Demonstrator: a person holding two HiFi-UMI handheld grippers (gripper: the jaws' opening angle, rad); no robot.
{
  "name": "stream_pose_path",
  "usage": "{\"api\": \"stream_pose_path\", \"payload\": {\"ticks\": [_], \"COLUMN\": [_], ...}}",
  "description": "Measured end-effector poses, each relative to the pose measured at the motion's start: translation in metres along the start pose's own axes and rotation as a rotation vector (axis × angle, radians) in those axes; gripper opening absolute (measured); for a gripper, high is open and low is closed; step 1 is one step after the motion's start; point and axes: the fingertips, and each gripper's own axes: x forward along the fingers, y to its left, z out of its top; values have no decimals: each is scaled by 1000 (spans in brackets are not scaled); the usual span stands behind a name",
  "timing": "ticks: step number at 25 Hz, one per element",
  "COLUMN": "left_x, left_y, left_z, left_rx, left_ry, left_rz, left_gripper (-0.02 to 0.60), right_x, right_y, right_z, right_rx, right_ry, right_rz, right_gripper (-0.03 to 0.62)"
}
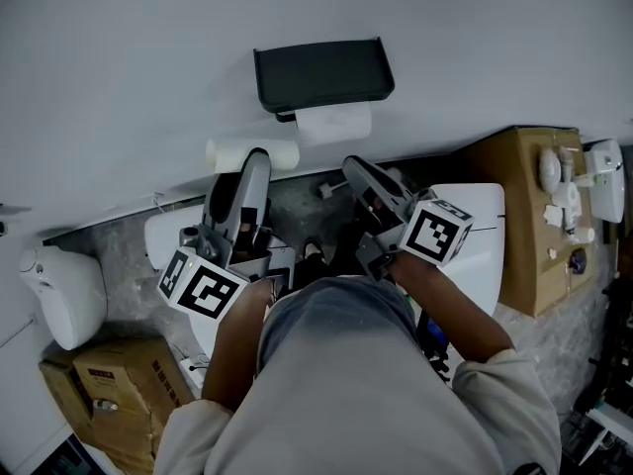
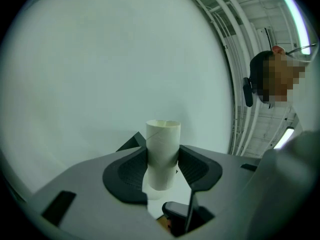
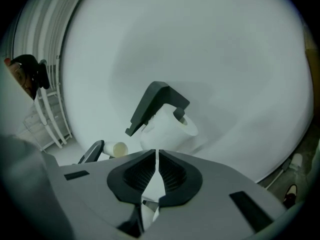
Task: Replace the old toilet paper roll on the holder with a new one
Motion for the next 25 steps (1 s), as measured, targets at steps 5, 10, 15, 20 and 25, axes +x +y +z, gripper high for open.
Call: {"api": "stream_pose_path", "payload": {"ticks": [5, 10, 15, 20, 25], "left_x": [18, 39, 52, 65, 81], "left_y": [-10, -14, -26, -39, -42], "left_z": [17, 34, 40, 43, 53], "left_rx": [114, 184, 220, 273, 320], "left_ry": [46, 82, 116, 161, 176], "left_rz": [-23, -35, -57, -82, -75], "left_gripper": [192, 192, 192, 192, 190], "right_x": [-7, -12, -19, -23, -25], "right_y": [9, 17, 27, 30, 29], "right_z": [8, 14, 23, 29, 36], "right_rx": [-92, -188, -270, -306, -333], "right_ry": [-14, -27, -41, -53, -66], "right_rz": [12, 32, 58, 78, 94], "right_gripper": [17, 16, 16, 15, 15]}}
